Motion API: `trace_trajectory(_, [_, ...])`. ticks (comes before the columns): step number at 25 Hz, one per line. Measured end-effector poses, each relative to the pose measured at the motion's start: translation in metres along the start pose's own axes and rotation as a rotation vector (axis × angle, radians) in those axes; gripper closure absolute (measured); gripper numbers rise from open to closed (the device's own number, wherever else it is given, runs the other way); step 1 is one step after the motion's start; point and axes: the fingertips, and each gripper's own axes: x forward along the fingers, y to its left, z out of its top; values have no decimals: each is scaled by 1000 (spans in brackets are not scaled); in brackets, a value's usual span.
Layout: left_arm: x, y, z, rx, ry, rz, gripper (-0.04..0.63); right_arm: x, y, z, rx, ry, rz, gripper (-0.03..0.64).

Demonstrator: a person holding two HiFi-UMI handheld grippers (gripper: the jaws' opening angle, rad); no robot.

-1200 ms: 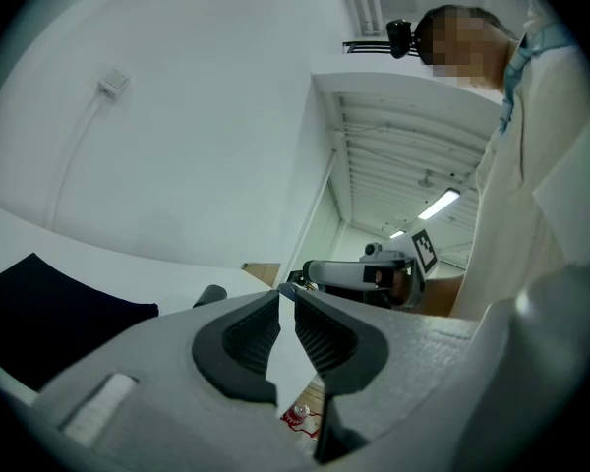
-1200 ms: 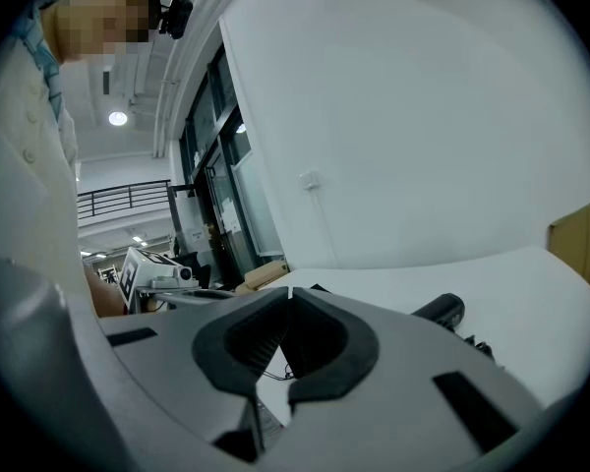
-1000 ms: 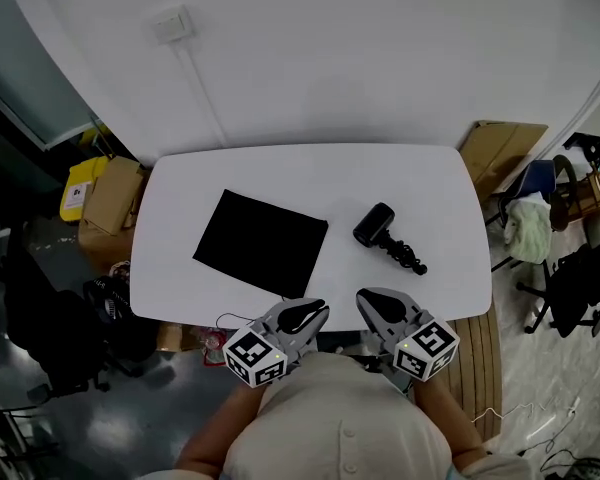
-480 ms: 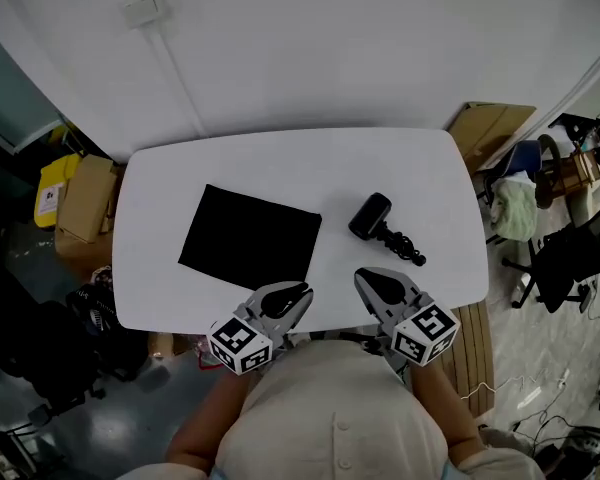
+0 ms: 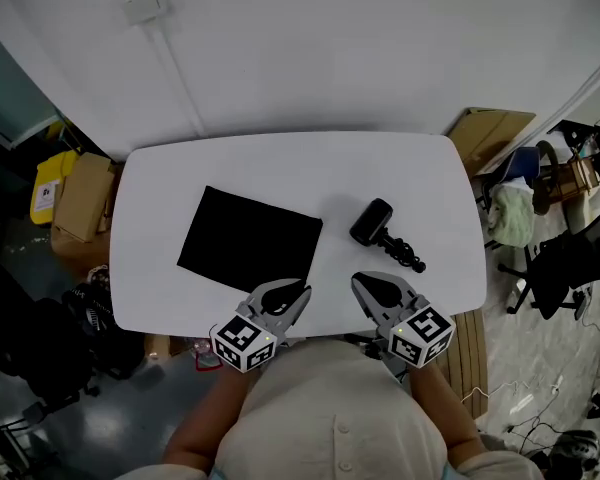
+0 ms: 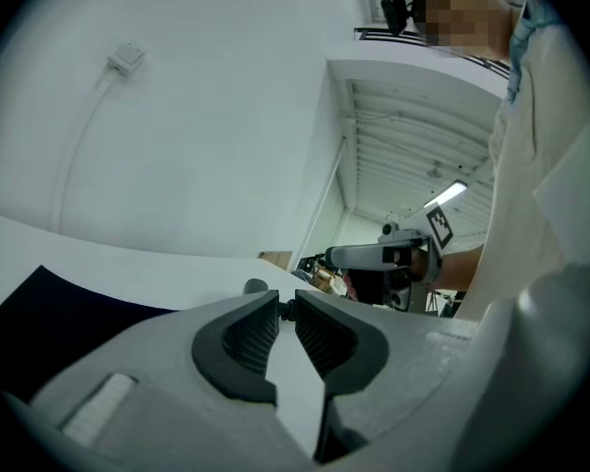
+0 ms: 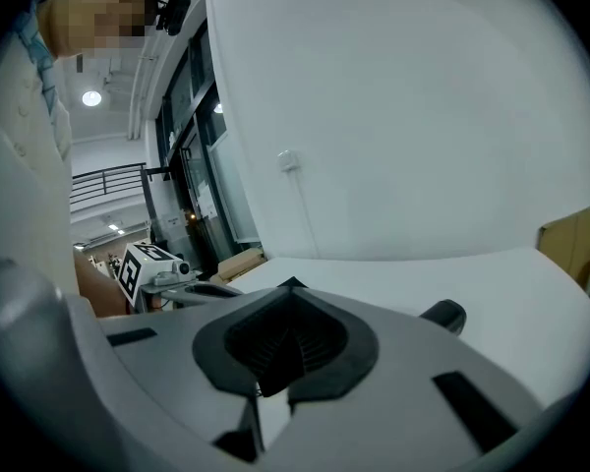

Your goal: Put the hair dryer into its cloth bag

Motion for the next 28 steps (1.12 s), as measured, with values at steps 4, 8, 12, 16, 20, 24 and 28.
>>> trace_trajectory(4, [3,0,-12,-7,25,39,555,7,-1,-4,-20,26,45,597])
trace_trajectory(8, [9,-3,-37,6,98,107,498,10,-4,-9,-41,52,95,597])
trace_trajectory(12, [11,2,-56,52,154,200,426,12,-11,-11,-59,67,129,597])
trace_trajectory(16, [14,11,-72,116,220,266,423,9,-17,-16,-76,84,151,597])
trace_trajectory(20, [23,22,-91,214,349,303,423,9,-27,-24,-81,97,159,597])
trace_trajectory(24, [31,30,-106,232,456,342,423,8,-33,-34,-75,107,162,597])
trace_trajectory(28, [33,43,-125,210,552,399,422,9,-39,-39,-69,113,163,597])
